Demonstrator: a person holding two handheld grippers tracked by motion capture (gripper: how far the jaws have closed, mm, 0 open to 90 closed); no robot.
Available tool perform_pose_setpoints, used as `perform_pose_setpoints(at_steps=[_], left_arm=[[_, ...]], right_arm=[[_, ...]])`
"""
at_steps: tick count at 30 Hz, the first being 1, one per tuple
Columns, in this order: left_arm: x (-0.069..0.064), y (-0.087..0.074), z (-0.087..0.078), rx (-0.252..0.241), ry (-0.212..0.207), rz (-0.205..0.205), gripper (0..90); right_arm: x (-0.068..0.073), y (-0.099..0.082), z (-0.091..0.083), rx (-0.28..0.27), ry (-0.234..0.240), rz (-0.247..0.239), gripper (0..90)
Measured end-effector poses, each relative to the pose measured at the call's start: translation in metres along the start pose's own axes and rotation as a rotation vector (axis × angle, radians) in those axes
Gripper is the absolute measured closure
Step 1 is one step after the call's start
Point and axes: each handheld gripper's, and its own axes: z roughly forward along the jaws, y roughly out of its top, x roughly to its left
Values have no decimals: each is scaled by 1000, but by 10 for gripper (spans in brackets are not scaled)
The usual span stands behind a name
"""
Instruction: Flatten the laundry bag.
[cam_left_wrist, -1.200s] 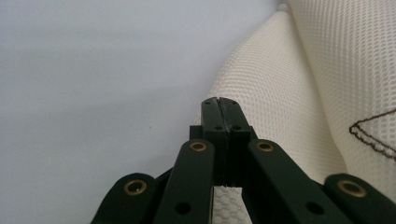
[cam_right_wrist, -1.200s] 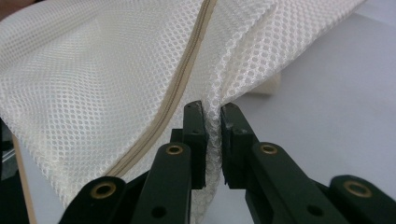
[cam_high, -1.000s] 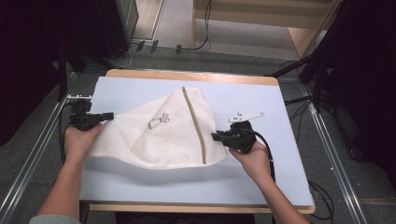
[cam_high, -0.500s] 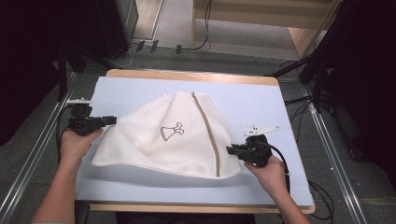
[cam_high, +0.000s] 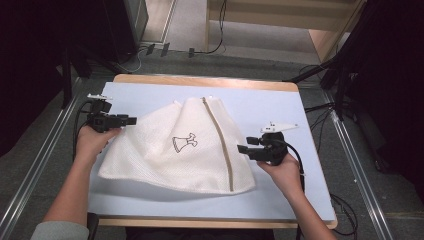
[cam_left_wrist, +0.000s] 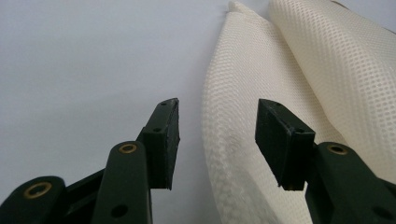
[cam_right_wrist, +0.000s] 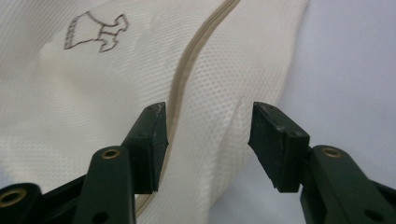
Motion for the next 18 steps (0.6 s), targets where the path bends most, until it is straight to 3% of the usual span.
perform_pose_setpoints(at_steps=[3, 9, 15, 18], left_arm=[[2, 1, 9, 16, -15, 1, 501], [2, -1, 28, 65, -7, 13, 495], [3, -5, 38, 128, -18, 11, 543], [0, -6, 43, 170, -7, 46, 606]], right_arm=[[-9, 7, 14, -4, -17, 7, 450], [-21, 21, 45, 1, -41, 8, 374], [-31, 21, 72, 44, -62, 29, 378], [-37, 16, 82, 66, -68, 48, 414]])
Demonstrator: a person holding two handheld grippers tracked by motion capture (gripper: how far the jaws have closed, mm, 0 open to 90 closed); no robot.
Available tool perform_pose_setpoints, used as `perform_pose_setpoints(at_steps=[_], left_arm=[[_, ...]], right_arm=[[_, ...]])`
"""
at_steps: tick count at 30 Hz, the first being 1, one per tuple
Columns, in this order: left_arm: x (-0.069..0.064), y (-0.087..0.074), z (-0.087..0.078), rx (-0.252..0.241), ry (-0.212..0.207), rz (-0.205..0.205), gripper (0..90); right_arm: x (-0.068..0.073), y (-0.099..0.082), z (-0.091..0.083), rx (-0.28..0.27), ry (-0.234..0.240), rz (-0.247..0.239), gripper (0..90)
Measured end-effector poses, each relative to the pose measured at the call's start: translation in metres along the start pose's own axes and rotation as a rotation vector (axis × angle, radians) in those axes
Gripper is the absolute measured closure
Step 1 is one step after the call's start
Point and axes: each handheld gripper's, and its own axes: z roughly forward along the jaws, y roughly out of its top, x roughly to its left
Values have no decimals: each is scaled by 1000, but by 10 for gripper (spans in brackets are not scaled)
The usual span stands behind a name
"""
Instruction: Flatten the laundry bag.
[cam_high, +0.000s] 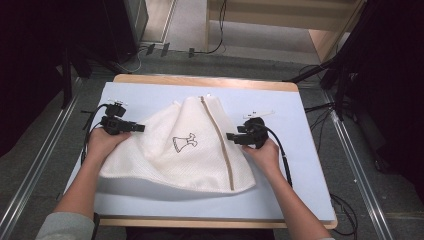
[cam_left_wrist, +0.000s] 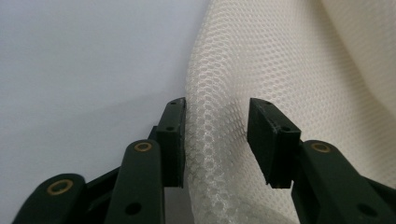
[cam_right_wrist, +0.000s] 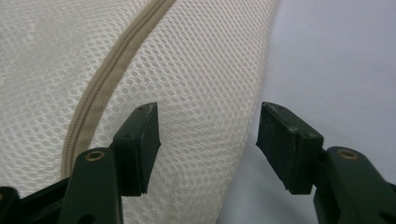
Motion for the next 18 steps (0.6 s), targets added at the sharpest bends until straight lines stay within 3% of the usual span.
perform_pose_setpoints(at_steps=[1, 4, 10, 14, 18], left_arm=[[0, 0, 0, -1, -2, 11, 623], [-1, -1, 1, 13, -26, -8, 694], [-5, -1, 3, 29, -37, 21, 852], [-5, -1, 3, 32, -53, 14, 873], [-5, -1, 0, 15, -44, 33, 876]], right_arm=[[-1, -1, 3, 9, 4, 7, 428], [-1, -4, 10, 36, 21, -2, 471], [8, -6, 13, 50, -70, -85, 682], [9, -7, 14, 51, -75, -73, 827], [6, -6, 13, 54, -48, -41, 886]])
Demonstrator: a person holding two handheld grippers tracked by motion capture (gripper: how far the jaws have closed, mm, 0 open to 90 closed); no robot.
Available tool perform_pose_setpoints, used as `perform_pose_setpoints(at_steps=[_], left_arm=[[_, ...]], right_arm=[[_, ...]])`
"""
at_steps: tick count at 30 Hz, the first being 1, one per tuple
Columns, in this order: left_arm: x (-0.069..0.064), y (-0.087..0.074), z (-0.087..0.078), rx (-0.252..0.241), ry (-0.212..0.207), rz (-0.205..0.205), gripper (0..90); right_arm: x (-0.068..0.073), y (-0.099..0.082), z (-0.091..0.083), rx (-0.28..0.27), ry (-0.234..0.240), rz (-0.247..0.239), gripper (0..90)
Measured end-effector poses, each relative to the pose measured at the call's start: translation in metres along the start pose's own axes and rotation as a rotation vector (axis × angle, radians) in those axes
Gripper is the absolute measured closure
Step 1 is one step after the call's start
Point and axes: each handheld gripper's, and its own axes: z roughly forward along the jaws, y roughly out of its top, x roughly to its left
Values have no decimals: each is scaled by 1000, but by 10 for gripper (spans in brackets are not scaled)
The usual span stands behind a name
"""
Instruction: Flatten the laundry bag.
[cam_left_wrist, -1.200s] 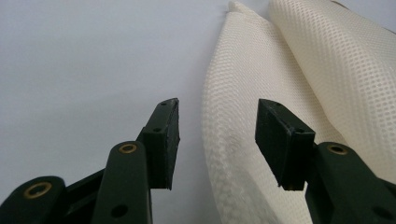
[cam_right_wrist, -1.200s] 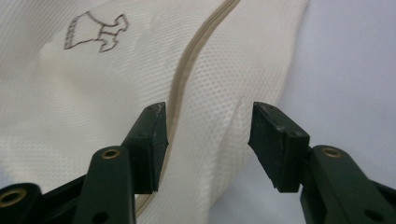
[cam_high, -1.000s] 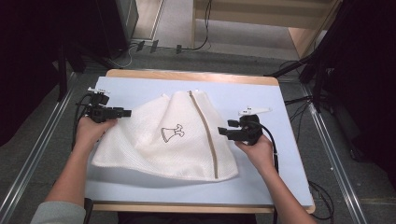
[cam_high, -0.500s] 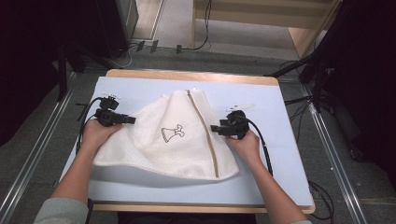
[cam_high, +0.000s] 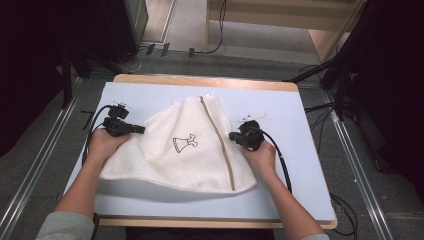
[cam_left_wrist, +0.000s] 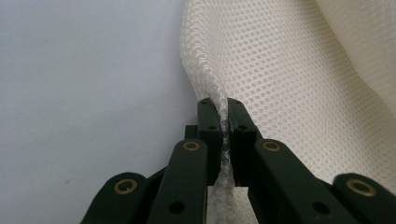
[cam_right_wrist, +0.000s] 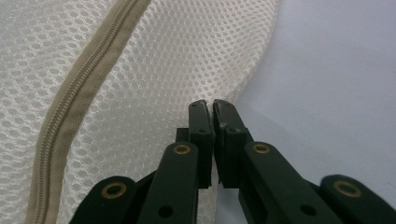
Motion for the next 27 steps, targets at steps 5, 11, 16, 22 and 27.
perform_pose_setpoints(at_steps=[5, 11, 16, 22, 27], left_arm=[[3, 0, -12, -70, -4, -24, 877], [11, -1, -28, -133, 21, -71, 877], [17, -3, -40, -196, 45, -115, 877], [25, -5, -44, -227, 43, -156, 877], [25, 0, -38, -228, 55, -161, 876]], right_arm=[[-5, 3, -11, -17, -15, 1, 899], [-9, 4, -37, -39, -8, 5, 900], [-11, -4, -57, -51, -17, -2, 900], [-22, -25, -80, -47, -37, 28, 900], [-26, -40, -93, -42, -31, 48, 897]])
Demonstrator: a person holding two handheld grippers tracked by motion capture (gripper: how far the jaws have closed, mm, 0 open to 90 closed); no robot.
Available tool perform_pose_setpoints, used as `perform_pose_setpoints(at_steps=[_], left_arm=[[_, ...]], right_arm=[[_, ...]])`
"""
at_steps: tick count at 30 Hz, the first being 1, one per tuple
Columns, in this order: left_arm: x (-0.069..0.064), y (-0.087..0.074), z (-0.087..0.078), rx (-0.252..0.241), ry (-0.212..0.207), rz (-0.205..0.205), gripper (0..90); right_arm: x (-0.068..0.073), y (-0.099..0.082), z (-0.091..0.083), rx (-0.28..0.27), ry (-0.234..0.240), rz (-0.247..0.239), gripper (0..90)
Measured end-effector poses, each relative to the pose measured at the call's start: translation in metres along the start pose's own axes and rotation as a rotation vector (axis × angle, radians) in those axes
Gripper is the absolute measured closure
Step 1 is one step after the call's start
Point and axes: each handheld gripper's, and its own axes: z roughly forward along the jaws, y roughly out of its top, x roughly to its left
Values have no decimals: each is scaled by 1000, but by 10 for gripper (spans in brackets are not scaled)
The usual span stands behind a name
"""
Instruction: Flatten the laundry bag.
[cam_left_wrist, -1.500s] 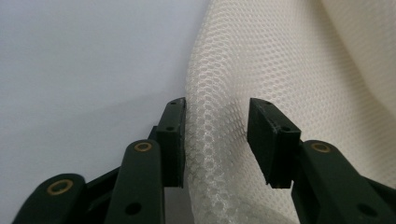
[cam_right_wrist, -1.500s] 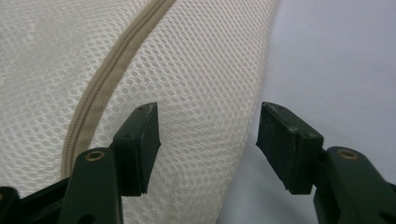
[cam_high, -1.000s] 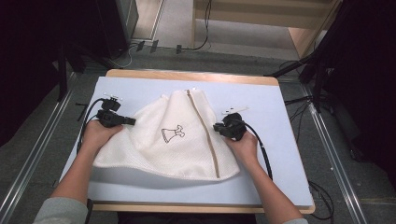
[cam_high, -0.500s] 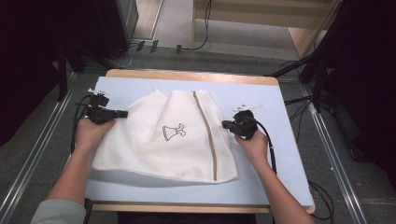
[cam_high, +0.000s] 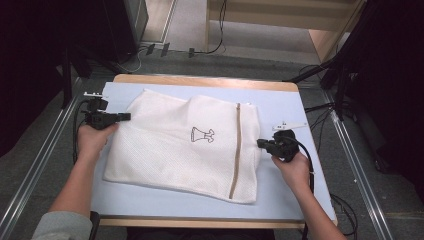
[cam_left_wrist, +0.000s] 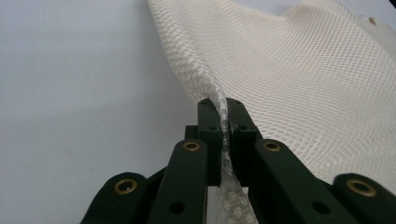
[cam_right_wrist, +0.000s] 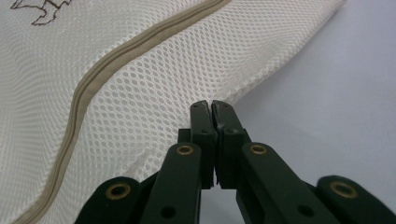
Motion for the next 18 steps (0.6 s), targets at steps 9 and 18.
perform_pose_setpoints(at_steps=[9, 18], left_arm=[[4, 4, 18, 30, -1, -13, 869], [2, 6, 20, 27, 15, 7, 637]], right_arm=[[11, -17, 3, 59, 1, -14, 896], [12, -30, 13, 80, 32, -9, 761]])
